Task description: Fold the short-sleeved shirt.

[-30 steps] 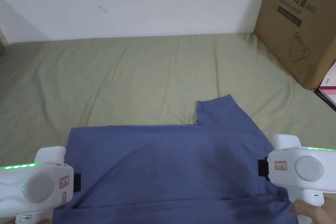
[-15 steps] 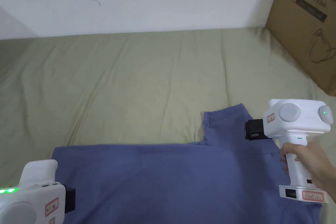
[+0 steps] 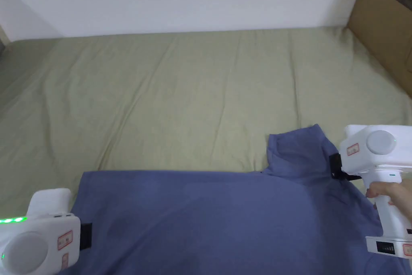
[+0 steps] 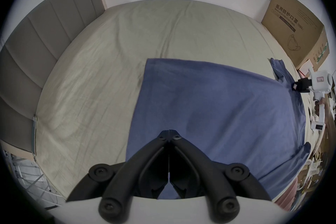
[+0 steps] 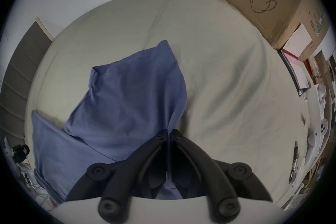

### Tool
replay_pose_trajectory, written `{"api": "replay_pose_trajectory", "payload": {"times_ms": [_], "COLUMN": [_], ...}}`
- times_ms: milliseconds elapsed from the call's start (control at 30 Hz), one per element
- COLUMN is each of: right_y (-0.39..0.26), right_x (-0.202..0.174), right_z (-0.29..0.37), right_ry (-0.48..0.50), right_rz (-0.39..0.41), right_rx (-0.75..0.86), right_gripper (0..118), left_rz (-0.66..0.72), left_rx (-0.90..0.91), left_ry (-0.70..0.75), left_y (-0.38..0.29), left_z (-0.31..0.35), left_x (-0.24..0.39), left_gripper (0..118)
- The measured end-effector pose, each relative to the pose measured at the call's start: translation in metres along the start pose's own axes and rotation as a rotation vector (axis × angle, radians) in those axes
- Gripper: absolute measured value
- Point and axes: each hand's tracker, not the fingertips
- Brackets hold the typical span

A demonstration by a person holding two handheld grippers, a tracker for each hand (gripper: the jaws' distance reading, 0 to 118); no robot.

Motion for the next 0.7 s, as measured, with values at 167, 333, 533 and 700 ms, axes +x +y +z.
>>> {"api": "replay_pose_trajectory", "payload": {"times_ms": [167, 333, 533, 700], "right_y": [0.0, 0.001, 0.001, -0.002], "right_x": [-0.001, -0.001, -0.004, -0.008], "right_z": [0.0, -0.001, -0.003, 0.004], "right_ry": [-0.012, -0.009, -0.014, -0.008], "right_rz": [0.006, 0.004, -0.002, 0.014], "right_rx": [0.001, 0.001, -0.007, -0.002], "right_gripper": [3, 3, 3, 3], "left_rz": [0.058, 0.068, 0.096, 0.0], "left_rx": [0.032, 0.038, -0.059, -0.031], "left_ry": [-0.033, -0.009, -0.073, 0.037], "left_y": [0.045, 0.094, 0.111, 0.109], "left_z": [-0.021, -0.07, -0.133, -0.107], "left_x": [-0.02, -0.027, -0.013, -0.002], "left_gripper": [65, 107, 86, 6]}}
